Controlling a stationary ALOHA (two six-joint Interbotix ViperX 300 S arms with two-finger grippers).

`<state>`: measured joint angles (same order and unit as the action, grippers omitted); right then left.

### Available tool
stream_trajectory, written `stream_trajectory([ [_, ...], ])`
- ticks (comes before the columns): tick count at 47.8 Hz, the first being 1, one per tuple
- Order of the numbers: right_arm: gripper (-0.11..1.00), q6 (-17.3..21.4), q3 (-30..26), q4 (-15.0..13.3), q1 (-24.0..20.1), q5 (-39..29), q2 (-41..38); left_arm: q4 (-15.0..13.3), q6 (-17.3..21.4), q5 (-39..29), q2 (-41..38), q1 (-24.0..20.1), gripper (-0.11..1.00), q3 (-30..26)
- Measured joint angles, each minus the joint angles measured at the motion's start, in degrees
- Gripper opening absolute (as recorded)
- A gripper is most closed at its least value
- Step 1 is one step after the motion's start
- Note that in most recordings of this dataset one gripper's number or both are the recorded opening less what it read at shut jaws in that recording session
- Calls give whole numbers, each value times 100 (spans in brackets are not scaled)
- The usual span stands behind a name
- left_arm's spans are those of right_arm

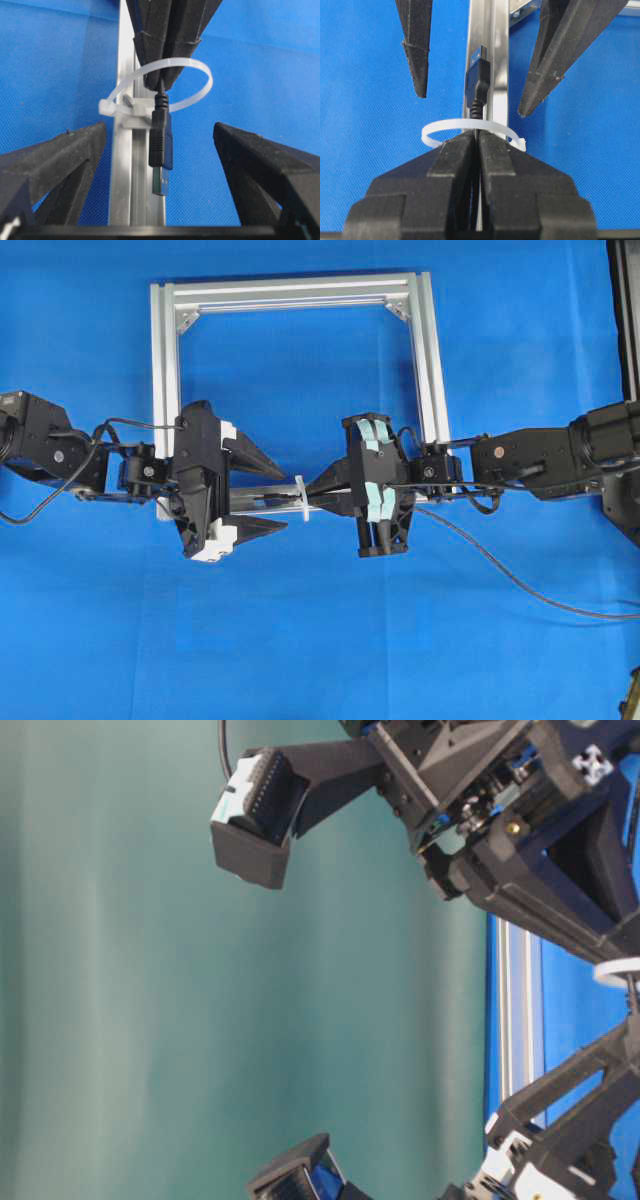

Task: Insert the wire through the string loop located in the center.
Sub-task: 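Close the left gripper on the USB plug beyond the loop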

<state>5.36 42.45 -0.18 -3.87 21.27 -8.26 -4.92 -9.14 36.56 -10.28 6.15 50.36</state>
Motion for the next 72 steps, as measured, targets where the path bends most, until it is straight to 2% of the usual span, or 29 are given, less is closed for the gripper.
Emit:
stream_trajectory([
  [63, -2, 0, -9, 0, 0, 0, 0, 0, 0, -70, 9, -35, 91, -9],
  [68, -2, 0, 0, 0, 0, 0, 0, 0, -26, -114, 0, -62, 87, -9],
  [72, -2, 0, -9, 0, 0, 0, 0, 0, -26, -193, 0, -97, 72, -9],
])
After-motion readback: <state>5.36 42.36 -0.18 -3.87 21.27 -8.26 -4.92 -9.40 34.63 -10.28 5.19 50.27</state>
